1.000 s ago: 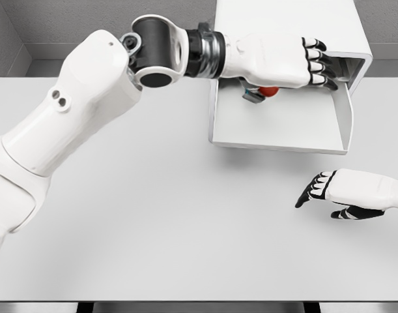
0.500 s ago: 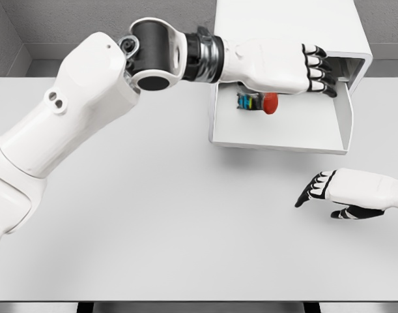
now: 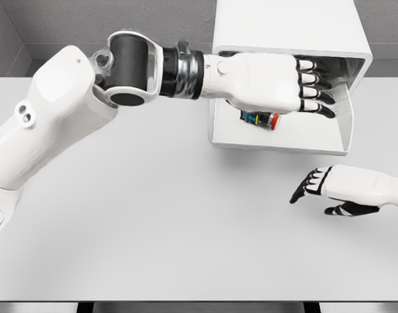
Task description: Slide open multi-storey tabletop storage cabinets and put open load switch and slide close multi-storey tabletop storage cabinets
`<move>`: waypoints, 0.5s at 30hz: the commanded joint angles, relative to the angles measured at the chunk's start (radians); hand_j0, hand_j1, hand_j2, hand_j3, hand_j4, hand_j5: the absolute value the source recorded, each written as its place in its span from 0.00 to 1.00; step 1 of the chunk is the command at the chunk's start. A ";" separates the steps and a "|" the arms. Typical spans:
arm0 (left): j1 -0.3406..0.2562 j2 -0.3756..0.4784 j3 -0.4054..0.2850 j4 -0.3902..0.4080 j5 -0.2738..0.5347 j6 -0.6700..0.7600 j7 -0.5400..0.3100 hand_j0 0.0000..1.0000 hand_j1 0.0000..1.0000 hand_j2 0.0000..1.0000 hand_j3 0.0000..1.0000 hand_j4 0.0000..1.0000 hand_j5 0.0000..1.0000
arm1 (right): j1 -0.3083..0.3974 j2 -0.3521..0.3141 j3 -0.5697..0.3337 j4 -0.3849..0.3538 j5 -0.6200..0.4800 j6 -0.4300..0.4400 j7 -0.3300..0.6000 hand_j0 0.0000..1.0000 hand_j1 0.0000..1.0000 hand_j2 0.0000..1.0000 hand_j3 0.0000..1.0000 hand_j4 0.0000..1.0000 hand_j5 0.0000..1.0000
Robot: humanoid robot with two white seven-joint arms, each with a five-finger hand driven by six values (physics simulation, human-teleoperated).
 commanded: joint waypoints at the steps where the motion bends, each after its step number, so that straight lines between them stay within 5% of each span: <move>1: 0.002 0.104 0.002 -0.032 0.064 0.002 0.002 1.00 1.00 1.00 1.00 1.00 1.00 | 0.000 0.022 0.000 -0.001 -0.022 0.002 -0.001 0.71 0.71 0.71 0.71 0.71 0.71; 10: 0.061 0.343 0.039 -0.158 0.164 0.002 0.002 1.00 1.00 1.00 1.00 1.00 1.00 | -0.035 0.045 0.001 -0.001 -0.074 0.002 -0.017 0.72 0.72 0.72 0.72 0.72 0.72; 13: 0.133 0.429 0.160 -0.152 0.162 0.002 0.002 1.00 1.00 1.00 1.00 1.00 1.00 | -0.051 0.040 0.000 0.001 -0.086 0.002 -0.016 0.72 0.72 0.72 0.72 0.72 0.72; 15: 0.141 0.490 0.183 -0.146 0.159 0.002 0.002 1.00 1.00 1.00 1.00 1.00 1.00 | -0.063 0.042 0.001 0.001 -0.086 0.002 -0.016 0.72 0.72 0.72 0.72 0.72 0.72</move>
